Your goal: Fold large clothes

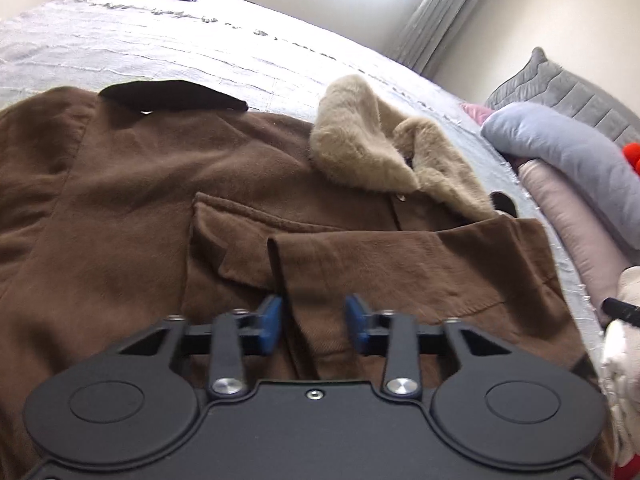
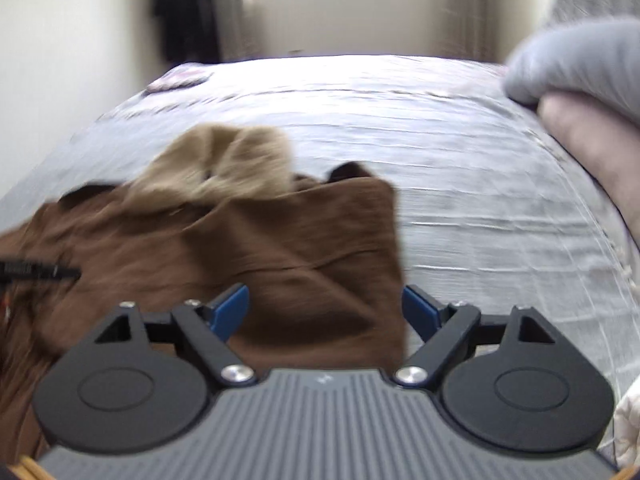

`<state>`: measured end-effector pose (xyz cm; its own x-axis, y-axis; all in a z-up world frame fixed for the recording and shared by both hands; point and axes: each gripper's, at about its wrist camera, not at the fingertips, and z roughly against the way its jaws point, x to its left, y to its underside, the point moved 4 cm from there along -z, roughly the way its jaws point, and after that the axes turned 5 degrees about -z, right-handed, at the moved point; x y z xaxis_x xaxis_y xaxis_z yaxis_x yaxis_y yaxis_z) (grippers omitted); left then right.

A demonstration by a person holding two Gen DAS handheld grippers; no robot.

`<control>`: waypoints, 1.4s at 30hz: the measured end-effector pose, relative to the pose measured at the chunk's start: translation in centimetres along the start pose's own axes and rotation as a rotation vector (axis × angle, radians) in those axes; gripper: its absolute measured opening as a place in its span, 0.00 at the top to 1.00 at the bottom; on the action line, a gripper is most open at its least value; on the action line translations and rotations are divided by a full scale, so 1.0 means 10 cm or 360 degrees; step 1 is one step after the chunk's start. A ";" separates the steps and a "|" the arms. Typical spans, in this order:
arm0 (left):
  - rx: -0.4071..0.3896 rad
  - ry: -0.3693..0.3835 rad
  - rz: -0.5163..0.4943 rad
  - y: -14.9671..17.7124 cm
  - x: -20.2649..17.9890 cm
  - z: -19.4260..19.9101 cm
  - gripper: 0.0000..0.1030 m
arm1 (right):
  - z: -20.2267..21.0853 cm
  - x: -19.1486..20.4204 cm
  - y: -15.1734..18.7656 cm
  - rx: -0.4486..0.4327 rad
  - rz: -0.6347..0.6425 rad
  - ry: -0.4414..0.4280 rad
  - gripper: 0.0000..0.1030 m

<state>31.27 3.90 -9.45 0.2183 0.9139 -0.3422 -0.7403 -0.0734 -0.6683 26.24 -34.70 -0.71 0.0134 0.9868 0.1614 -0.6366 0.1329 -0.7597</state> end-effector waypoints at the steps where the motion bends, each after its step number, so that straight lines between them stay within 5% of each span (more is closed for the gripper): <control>1: -0.0004 -0.0040 -0.0011 -0.02 -0.01 0.00 0.90 | -0.01 -0.09 -0.01 -0.0009 -0.0051 0.0003 0.18; 6: -0.0279 -0.0018 0.0051 -0.16 -0.09 0.55 0.96 | -0.11 -0.41 -0.01 -0.0037 -0.0199 0.0021 0.18; 9: -0.0382 -0.0112 0.0057 -0.19 -0.02 0.82 0.96 | -0.21 -0.55 -0.04 -0.0038 -0.0266 0.0003 0.17; 13: -0.0158 -0.0177 0.0013 -0.07 0.15 0.56 0.95 | -0.48 -0.57 -0.14 -0.0002 -0.0383 -0.0080 0.17; 17: -0.0151 -0.0234 -0.0068 0.06 0.13 0.46 0.96 | -0.85 -0.52 -0.28 0.0014 -0.0542 -0.0195 0.20; 19: -0.0156 -0.0246 -0.0064 0.05 0.12 0.47 0.96 | -1.07 -0.51 -0.34 0.0038 -0.0617 -0.0184 0.29; 21: -0.0173 -0.0231 -0.0051 0.01 0.07 0.51 0.96 | -1.24 -0.49 -0.36 0.0083 -0.0678 -0.0219 0.85; 23: -0.0230 -0.0137 -0.0042 -0.05 0.00 0.58 0.96 | -1.16 -0.43 -0.46 -0.0021 -0.0601 -0.0146 0.91; 25: -0.0281 -0.0061 -0.0084 -0.11 -0.14 0.57 0.96 | -1.03 -0.55 -0.55 -0.0129 -0.0604 -0.0097 0.92; 28: -0.0265 -0.0016 -0.0183 -0.14 -0.29 0.30 0.94 | -0.94 -0.96 -0.57 -0.0155 -0.0665 0.0182 0.95; 30: -0.0147 -0.0169 -0.0292 -0.10 -0.31 0.05 0.90 | -0.80 -1.15 -0.52 -0.0120 -0.0688 0.0197 0.91; 32: -0.0226 -0.0298 -0.0386 -0.09 -0.30 0.10 0.89 | -0.61 -1.10 -0.46 -0.0095 -0.0566 0.0124 0.89; 35: -0.0332 -0.0283 -0.0397 -0.14 -0.29 0.28 0.80 | -0.35 -0.89 -0.29 -0.0064 -0.0321 0.0085 0.39; 38: -0.0362 -0.0191 -0.0396 -0.16 -0.37 0.37 0.80 | -0.24 -0.69 -0.02 0.0022 -0.0255 -0.0043 0.43; 41: -0.0295 -0.0045 -0.0449 -0.05 -0.55 0.28 0.80 | -0.22 -0.48 0.22 0.0068 -0.0137 -0.0042 0.69; 42: -0.0254 -0.0017 -0.0473 0.02 -0.59 0.24 0.80 | -0.24 -0.47 0.31 0.0088 -0.0106 -0.0011 0.69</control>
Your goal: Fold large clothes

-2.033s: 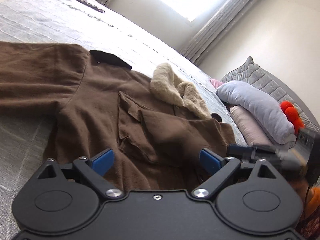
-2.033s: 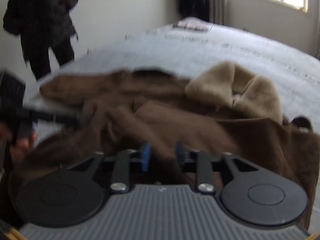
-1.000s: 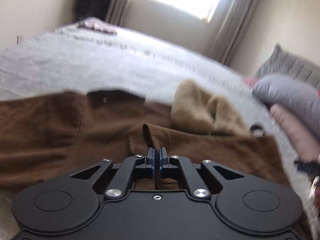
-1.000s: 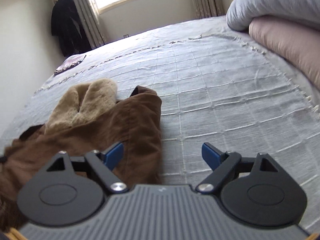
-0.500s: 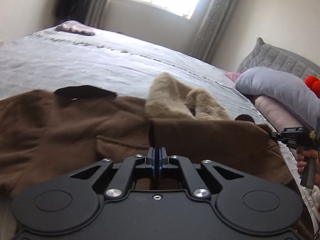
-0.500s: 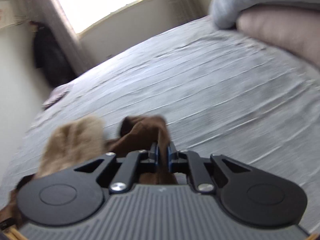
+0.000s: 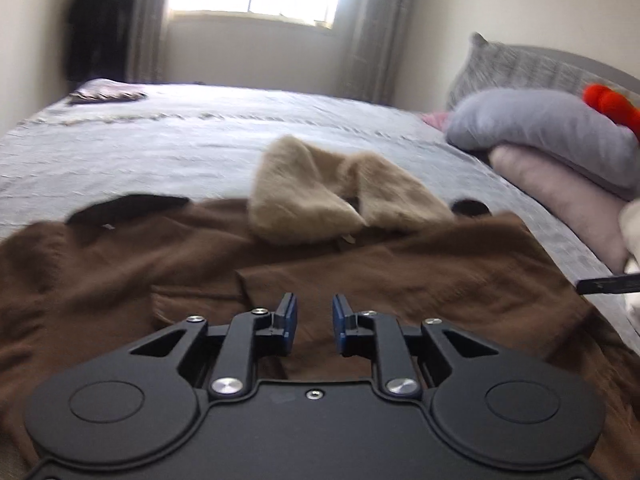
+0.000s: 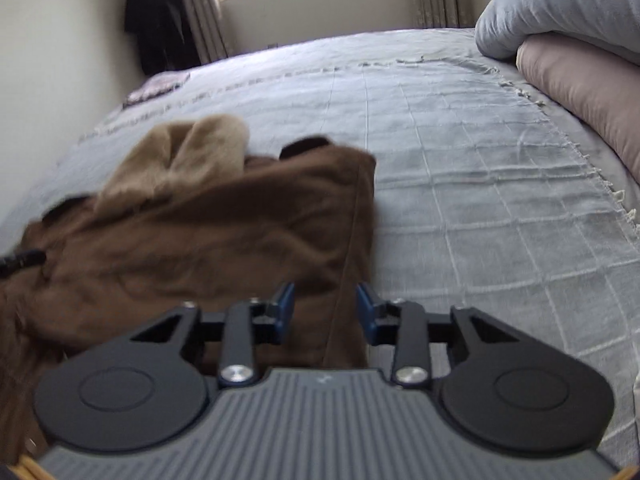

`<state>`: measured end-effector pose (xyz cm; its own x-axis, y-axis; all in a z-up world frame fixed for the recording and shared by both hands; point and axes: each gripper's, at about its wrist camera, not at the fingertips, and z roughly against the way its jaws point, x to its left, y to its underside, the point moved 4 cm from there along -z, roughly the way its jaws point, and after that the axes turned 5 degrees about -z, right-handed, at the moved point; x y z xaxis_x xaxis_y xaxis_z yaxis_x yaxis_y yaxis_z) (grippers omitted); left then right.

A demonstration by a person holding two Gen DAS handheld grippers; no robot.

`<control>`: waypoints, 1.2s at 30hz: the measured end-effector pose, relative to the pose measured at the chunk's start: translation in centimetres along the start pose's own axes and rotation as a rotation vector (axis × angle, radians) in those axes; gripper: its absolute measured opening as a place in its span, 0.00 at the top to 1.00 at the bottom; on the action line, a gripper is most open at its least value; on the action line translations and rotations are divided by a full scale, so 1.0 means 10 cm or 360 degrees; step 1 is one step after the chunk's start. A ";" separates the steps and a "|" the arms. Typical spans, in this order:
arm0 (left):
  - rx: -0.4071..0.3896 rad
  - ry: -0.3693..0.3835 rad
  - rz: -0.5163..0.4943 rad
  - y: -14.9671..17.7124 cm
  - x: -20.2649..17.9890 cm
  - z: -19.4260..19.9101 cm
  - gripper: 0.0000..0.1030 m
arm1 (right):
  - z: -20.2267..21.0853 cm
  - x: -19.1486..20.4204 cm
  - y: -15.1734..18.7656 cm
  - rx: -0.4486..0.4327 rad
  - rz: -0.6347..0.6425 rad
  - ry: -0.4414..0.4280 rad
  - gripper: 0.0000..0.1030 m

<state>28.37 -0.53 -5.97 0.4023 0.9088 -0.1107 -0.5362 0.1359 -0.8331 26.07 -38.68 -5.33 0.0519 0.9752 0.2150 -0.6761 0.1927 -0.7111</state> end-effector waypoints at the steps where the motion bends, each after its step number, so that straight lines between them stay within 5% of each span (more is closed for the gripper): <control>1: 0.0051 0.0006 -0.0022 0.07 -0.06 -0.06 0.80 | -0.05 0.00 0.08 0.0027 0.0027 0.0039 0.69; 3: 0.0187 -0.0024 -0.0080 0.25 -0.12 -0.22 0.80 | -0.13 -0.04 0.20 0.0066 0.0046 0.0098 0.69; 6: 0.0160 -0.0088 -0.0112 0.27 -0.19 -0.13 0.77 | -0.05 -0.04 0.21 0.0040 -0.0023 0.0107 0.69; 8: 0.0184 -0.0052 -0.0072 0.20 -0.20 0.02 0.63 | 0.11 0.03 0.19 0.0008 -0.0022 0.0094 0.66; 11: 0.0185 -0.0045 0.0019 0.18 -0.11 0.32 0.36 | 0.33 0.20 0.21 -0.0043 0.0019 0.0070 0.46; 15: 0.0218 -0.0107 0.0195 0.29 0.26 0.70 0.29 | 0.57 0.48 0.31 -0.0064 0.0145 0.0069 0.31; 19: 0.0206 -0.0293 0.0322 0.51 0.83 1.08 0.09 | 0.68 0.78 0.43 -0.0025 0.0202 0.0055 0.19; 26: 0.0251 -0.0660 0.0481 0.91 1.82 1.64 0.08 | 0.76 1.33 0.62 -0.0028 0.0326 0.0022 0.03; 36: 0.0263 -0.0917 0.0803 1.25 2.85 1.96 0.06 | 0.59 1.77 0.84 0.0024 0.0502 0.0102 0.01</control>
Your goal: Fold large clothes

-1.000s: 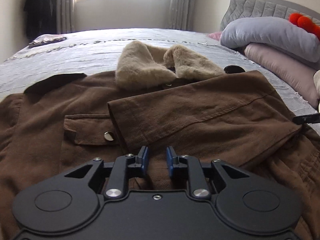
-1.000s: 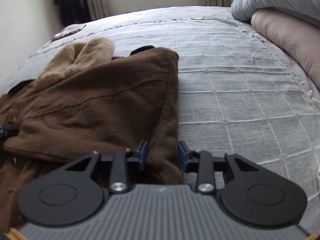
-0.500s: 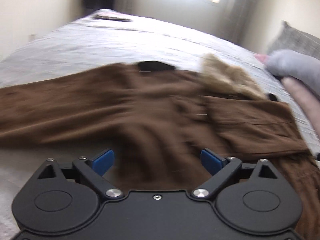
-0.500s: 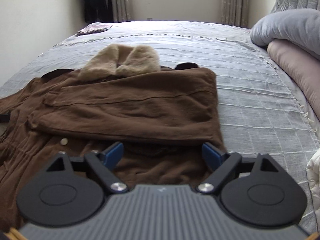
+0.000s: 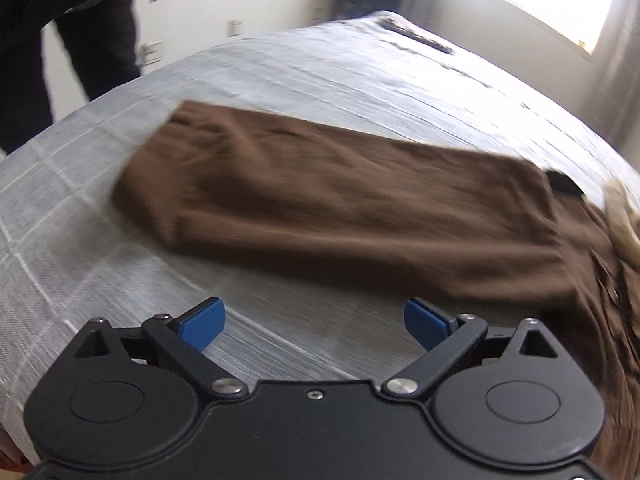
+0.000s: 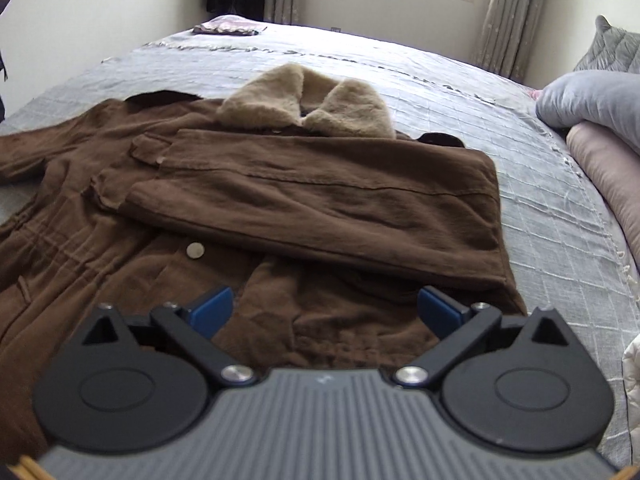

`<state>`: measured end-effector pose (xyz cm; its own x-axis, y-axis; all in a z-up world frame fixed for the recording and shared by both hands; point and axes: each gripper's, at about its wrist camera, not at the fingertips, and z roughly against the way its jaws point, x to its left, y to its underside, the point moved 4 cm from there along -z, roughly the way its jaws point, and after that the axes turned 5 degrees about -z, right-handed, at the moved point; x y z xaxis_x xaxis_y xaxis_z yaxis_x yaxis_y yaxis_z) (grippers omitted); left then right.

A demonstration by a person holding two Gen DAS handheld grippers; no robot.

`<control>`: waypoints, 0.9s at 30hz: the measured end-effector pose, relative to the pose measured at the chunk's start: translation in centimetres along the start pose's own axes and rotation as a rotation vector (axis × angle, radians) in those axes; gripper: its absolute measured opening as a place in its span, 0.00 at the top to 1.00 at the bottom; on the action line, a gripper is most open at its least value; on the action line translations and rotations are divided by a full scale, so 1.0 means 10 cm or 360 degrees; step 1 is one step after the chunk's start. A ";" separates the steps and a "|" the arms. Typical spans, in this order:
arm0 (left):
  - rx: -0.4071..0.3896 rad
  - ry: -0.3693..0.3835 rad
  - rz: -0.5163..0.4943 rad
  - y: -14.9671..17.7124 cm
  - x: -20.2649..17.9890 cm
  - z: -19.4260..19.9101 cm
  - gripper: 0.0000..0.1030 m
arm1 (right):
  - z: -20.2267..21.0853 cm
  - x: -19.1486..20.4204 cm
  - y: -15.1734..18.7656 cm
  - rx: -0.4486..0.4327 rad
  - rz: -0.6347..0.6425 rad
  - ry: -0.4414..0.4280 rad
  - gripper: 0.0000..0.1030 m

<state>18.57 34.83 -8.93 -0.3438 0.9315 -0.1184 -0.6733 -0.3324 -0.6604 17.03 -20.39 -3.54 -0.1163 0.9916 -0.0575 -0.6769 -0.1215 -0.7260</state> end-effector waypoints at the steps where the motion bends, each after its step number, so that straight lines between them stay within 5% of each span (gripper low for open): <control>1: -0.0020 -0.0007 0.0044 -0.01 0.07 -0.02 0.06 | -0.02 0.02 0.01 0.0014 0.0000 -0.0006 0.01; 9: -0.0229 -0.0074 0.0274 -0.14 0.30 -0.20 0.12 | -0.04 0.00 0.08 0.0073 -0.0106 -0.0031 0.01; 12: -0.0301 -0.0154 0.0360 -0.23 0.39 -0.25 0.34 | 0.00 -0.01 0.08 0.0044 -0.0151 -0.0047 0.01; 17: -0.0334 -0.0199 0.0528 -0.38 0.57 -0.30 0.89 | -0.05 -0.02 0.08 0.0068 -0.0205 -0.0081 0.01; 22: -0.0511 -0.0105 0.0426 -0.67 0.30 0.06 0.94 | -0.02 -0.01 0.08 0.0050 -0.0168 -0.0095 0.01; 27: -0.0639 0.0137 0.0245 -0.98 -0.38 0.47 0.94 | -0.05 -0.06 -0.02 0.0042 -0.0158 -0.0091 0.01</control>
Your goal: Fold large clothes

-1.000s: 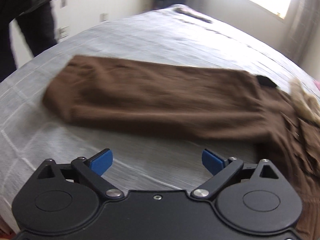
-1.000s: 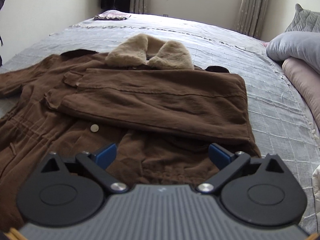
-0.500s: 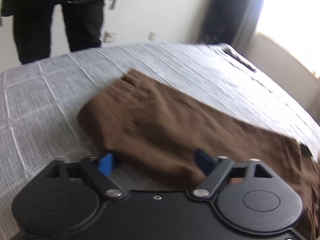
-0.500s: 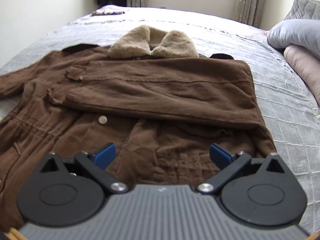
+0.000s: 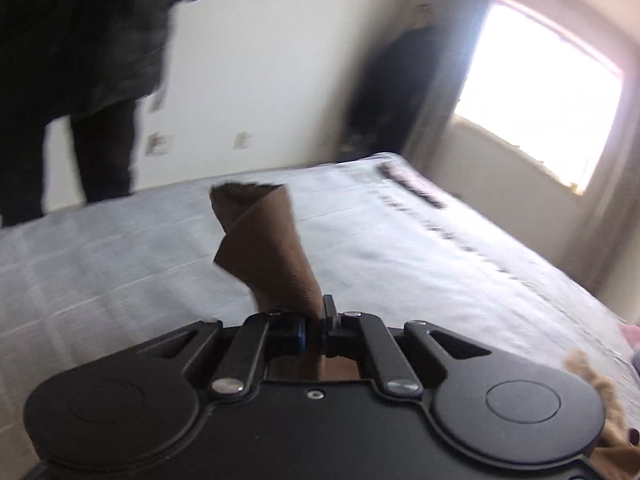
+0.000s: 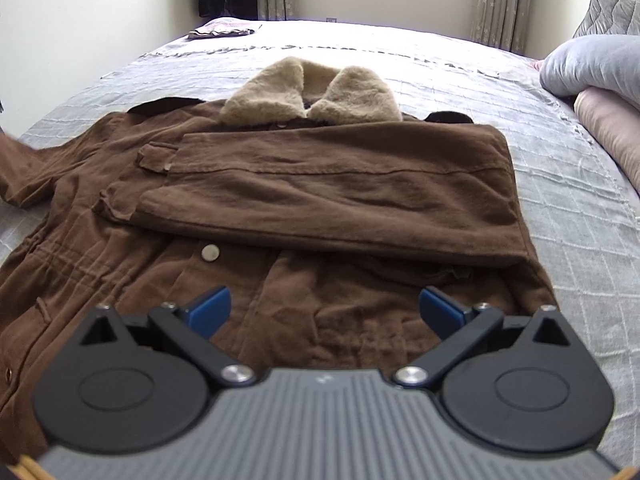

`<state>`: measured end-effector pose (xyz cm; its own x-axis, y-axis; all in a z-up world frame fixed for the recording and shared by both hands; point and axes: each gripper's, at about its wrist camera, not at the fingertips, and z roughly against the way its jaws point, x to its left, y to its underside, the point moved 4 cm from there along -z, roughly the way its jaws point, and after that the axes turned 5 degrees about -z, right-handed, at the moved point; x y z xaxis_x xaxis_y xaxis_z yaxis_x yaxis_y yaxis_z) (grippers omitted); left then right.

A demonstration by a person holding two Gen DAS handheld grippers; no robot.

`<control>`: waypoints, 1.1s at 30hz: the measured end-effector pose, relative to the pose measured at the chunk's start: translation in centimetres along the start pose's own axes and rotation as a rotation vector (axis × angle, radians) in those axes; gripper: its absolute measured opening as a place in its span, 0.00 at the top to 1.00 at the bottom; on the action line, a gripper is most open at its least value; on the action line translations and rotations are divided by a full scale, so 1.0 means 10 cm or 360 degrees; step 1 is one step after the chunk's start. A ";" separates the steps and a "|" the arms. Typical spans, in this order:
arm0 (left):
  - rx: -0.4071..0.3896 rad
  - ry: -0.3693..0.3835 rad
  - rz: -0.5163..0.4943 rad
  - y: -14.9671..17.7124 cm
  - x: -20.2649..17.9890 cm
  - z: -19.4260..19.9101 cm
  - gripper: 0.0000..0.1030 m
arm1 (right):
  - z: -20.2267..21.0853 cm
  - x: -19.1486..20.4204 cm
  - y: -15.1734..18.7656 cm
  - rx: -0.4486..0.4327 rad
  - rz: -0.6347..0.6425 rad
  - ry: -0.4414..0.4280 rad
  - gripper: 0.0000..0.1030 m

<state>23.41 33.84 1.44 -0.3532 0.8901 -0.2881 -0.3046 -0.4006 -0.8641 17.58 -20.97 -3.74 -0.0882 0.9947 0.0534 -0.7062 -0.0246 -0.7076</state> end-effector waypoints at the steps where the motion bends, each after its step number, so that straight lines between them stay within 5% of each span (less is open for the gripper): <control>1: -0.0014 0.0062 -0.0037 -0.05 -0.19 0.03 0.94 | -0.02 -0.01 -0.04 -0.0001 0.0002 -0.0013 0.01; 11: 0.0079 0.0628 -0.0247 0.17 -2.17 0.27 0.94 | -0.17 -0.32 -0.38 -0.0066 -0.0145 -0.0027 0.01; 18: 0.0314 0.0911 -0.0477 0.94 -3.23 0.35 0.94 | -0.17 -0.51 -0.42 -0.0092 -0.0171 -0.0003 0.01; 24: 0.0590 0.1125 -0.0649 1.72 -3.53 0.40 0.92 | -0.17 -0.68 -0.39 -0.0094 -0.0224 0.0012 0.01; 27: 0.0848 0.1230 -0.0880 2.24 -3.69 0.39 0.81 | -0.20 -0.77 -0.39 -0.0096 -0.0304 -0.0015 0.01; 30: 0.0779 0.1266 -0.0964 2.32 -3.57 0.49 0.72 | -0.24 -0.83 -0.40 -0.0085 -0.0397 -0.0058 0.01; 32: 0.0785 0.1330 -0.0937 2.21 -3.46 0.60 0.43 | -0.26 -0.84 -0.42 -0.0077 -0.0435 -0.0108 0.01; 33: 0.0766 0.1354 -0.0919 2.15 -3.41 0.66 0.38 | -0.28 -0.84 -0.44 -0.0081 -0.0458 -0.0141 0.01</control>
<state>23.08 -6.53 -4.62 0.6100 0.7542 -0.2433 -0.6001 0.2391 -0.7633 23.39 -28.95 -3.00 0.0479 0.9473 0.3167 -0.6752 0.2643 -0.6886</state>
